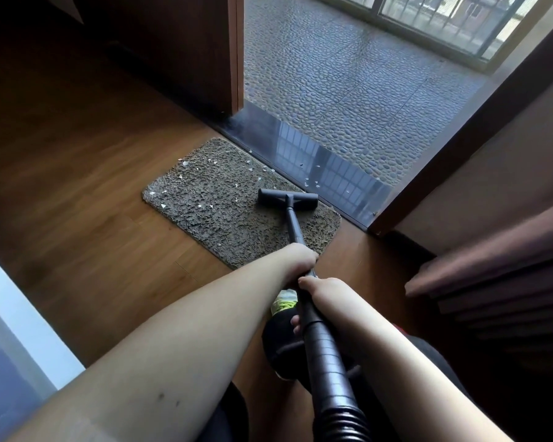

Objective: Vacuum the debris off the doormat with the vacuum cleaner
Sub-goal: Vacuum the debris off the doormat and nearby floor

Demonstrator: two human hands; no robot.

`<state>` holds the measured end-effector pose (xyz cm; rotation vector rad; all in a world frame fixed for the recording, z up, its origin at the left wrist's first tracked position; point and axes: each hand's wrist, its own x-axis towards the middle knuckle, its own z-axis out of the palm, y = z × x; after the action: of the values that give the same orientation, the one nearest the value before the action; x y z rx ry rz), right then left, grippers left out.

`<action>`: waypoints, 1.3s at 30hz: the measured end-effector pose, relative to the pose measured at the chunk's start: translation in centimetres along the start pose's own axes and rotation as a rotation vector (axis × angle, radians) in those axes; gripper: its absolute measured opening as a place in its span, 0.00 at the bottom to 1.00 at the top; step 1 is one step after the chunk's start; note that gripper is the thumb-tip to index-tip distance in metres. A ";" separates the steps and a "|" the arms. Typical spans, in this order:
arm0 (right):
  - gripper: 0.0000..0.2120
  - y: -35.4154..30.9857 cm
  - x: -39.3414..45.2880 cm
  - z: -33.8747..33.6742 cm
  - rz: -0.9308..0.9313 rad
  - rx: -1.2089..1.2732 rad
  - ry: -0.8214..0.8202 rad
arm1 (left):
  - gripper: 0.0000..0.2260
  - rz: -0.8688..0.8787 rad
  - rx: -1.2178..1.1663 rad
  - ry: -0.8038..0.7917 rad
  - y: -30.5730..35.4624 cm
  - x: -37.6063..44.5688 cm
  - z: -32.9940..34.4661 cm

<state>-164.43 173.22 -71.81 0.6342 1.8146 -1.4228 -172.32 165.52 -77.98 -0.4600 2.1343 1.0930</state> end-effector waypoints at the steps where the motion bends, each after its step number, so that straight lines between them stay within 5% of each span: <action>1: 0.10 -0.2 0.5 0.2 0.002 0.011 -0.004 | 0.19 0.000 -0.004 0.014 0.1 0.6 -0.2; 14: 0.18 -0.5 5.3 1.3 -0.001 -0.010 0.040 | 0.15 -0.065 -0.402 0.035 -0.3 3.6 -0.4; 18: 0.13 -0.9 5.2 1.0 0.004 -0.005 0.039 | 0.14 -0.072 -0.462 0.037 0.0 3.8 -0.5; 32: 0.12 -0.1 -0.8 1.5 -0.008 0.088 -0.073 | 0.06 0.000 0.025 -0.040 -0.1 -2.9 -2.1; 39: 0.08 0.3 -0.7 2.4 0.042 0.136 -0.077 | 0.06 -0.014 0.046 -0.049 -0.5 -3.3 -2.1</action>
<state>-163.20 171.05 -71.67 0.6729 1.6459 -1.5304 -170.58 163.52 -75.01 -0.4214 2.1057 1.0353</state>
